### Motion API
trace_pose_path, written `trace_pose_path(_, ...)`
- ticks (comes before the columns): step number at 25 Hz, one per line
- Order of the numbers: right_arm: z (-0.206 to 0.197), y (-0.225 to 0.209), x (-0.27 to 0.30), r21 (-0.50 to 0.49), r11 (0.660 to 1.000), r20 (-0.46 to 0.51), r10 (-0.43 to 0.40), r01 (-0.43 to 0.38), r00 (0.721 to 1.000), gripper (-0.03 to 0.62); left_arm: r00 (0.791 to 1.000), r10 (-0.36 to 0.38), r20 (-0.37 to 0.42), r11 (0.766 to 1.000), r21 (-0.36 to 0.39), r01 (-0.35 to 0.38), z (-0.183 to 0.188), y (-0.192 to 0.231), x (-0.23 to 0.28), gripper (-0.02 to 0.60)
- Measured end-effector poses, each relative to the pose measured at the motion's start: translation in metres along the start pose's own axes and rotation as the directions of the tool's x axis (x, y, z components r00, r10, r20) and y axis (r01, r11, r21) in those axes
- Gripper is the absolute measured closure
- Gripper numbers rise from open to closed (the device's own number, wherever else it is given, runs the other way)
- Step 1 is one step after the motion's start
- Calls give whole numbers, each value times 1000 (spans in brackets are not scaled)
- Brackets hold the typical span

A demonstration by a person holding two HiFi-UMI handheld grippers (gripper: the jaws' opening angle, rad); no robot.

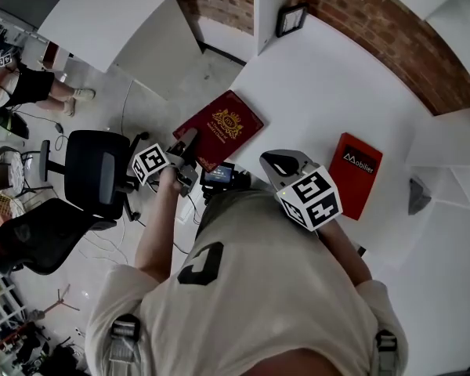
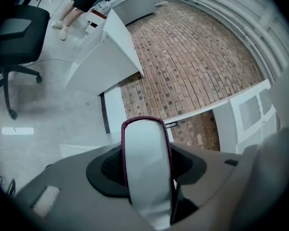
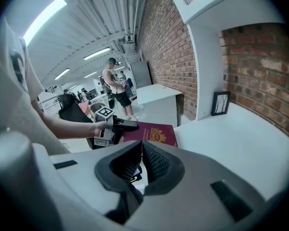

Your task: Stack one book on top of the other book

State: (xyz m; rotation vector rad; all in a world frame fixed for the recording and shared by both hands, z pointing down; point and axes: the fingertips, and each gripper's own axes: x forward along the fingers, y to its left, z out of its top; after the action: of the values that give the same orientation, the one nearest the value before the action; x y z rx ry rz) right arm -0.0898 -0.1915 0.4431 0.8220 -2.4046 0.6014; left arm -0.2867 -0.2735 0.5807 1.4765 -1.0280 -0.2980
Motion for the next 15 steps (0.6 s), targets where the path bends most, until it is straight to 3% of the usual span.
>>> trace_pose_path(6, -9, 3, -9, 6, 1000, 10, 22, -22, 1000, 588, 999, 7, 53, 1000, -19, -6, -7, -13, -2, 365)
trace_pose_path(15, -18, -3, -27, 18, 1000, 38, 19, -19, 999, 588, 995, -54, 79, 998, -20, 56, -15, -43, 7, 368)
